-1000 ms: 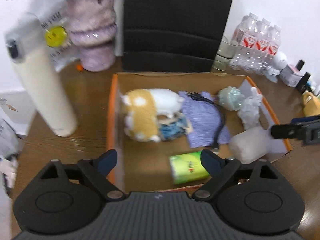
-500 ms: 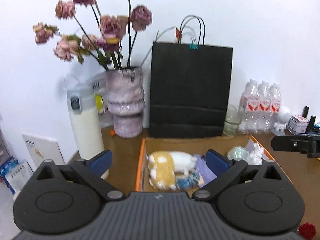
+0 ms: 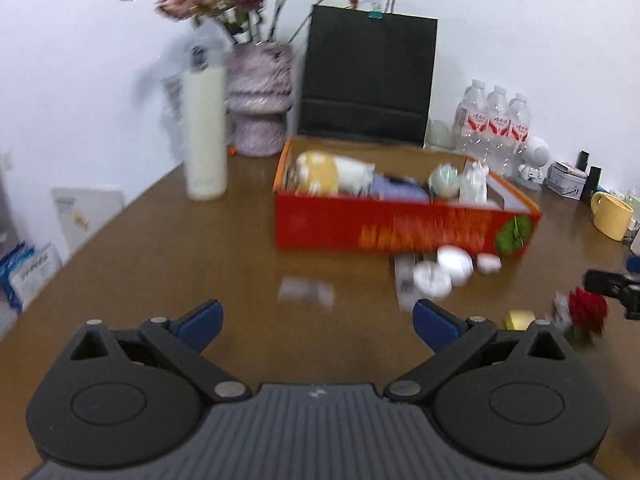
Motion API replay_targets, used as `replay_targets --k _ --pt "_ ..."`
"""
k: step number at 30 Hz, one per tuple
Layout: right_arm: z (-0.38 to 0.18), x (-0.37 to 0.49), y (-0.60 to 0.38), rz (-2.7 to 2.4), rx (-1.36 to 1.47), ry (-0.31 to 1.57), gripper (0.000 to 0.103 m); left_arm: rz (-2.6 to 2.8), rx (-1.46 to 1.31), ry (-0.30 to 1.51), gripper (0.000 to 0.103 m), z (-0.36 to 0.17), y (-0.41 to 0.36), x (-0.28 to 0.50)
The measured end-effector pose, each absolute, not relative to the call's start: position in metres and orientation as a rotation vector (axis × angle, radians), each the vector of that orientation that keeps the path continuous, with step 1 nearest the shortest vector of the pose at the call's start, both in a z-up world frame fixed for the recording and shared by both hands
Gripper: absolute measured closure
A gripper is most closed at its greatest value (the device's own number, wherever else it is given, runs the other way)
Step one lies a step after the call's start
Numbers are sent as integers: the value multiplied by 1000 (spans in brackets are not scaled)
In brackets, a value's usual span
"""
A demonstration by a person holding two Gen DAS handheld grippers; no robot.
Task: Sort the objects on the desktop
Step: 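Move both tools back toward the small items on the table, then grasp a clear wrapper with the left gripper while the right gripper grasps a small clear packet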
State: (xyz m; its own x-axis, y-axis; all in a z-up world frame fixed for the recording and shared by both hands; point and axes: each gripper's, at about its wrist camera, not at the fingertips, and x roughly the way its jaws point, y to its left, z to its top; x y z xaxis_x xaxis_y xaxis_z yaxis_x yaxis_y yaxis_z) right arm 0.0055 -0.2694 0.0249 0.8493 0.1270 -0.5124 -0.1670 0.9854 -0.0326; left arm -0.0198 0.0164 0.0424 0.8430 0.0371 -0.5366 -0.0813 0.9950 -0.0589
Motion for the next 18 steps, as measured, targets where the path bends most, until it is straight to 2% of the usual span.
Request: replay_targets --k 3,7,9,11,14,15,17,18 --pt "7 -30 -287 207 14 566 10 102 -46 639 0 22 0 -45" --pt "0 -53 -292 206 -11 546 10 73 0 590 0 22 -18 -57" --pt "1 -48 -294 201 -6 543 12 31 5 585 0 25 -24 -52" --pt "2 -37 -296 192 1 556 18 -4 18 598 0 25 -32 -45" --pt "2 -32 -299 190 15 546 20 -35 31 599 0 24 -40 -41" --pt "1 -29 -300 201 18 547 23 -39 37 598 0 23 -42 -41" --pt "-1 -23 -299 232 23 555 37 -36 36 609 4 22 -42 -30" --pt "-1 -19 -298 251 27 560 39 -32 28 620 7 21 -40 -22"
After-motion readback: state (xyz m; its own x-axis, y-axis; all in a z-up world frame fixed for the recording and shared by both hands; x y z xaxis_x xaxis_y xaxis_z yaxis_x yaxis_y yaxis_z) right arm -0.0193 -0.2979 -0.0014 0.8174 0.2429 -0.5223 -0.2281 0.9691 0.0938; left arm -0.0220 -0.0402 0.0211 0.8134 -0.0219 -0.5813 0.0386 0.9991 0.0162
